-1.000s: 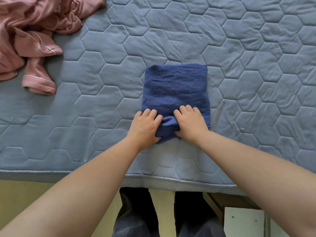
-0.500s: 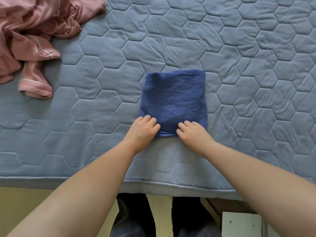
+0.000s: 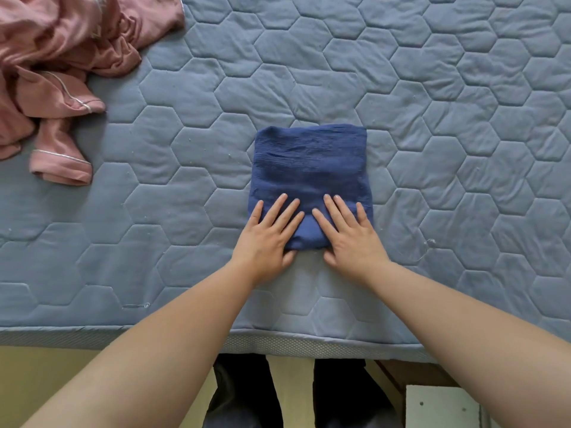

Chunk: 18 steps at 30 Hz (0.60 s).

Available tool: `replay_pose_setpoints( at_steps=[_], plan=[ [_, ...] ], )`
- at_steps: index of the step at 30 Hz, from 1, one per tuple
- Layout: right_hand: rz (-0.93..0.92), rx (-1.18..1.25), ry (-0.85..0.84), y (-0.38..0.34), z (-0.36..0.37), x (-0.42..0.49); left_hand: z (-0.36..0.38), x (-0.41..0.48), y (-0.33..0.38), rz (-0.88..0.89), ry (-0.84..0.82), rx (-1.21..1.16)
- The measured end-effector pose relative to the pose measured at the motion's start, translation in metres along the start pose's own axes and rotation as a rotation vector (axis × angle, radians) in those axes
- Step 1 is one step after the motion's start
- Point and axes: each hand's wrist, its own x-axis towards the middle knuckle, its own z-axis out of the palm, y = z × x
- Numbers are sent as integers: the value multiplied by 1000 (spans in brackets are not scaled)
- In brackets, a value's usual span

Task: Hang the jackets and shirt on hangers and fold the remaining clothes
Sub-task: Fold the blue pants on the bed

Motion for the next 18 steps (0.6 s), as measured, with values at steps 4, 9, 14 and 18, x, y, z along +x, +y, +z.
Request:
replay_pose_setpoints(
  at_steps=[4, 9, 14, 18],
  plan=[
    [126, 33, -146, 22, 13, -6, 12, -6, -15, -94, -54, -28],
    [279, 51, -264, 38, 6, -20, 7, -9, -21, -79, -79, 59],
    [97, -43, -6, 33, -13, -7, -15, 7, -5, -70, -105, 164],
    [-70, -180, 148, 27, -7, 15, -8, 21, -5, -90, 58, 146]
  ],
)
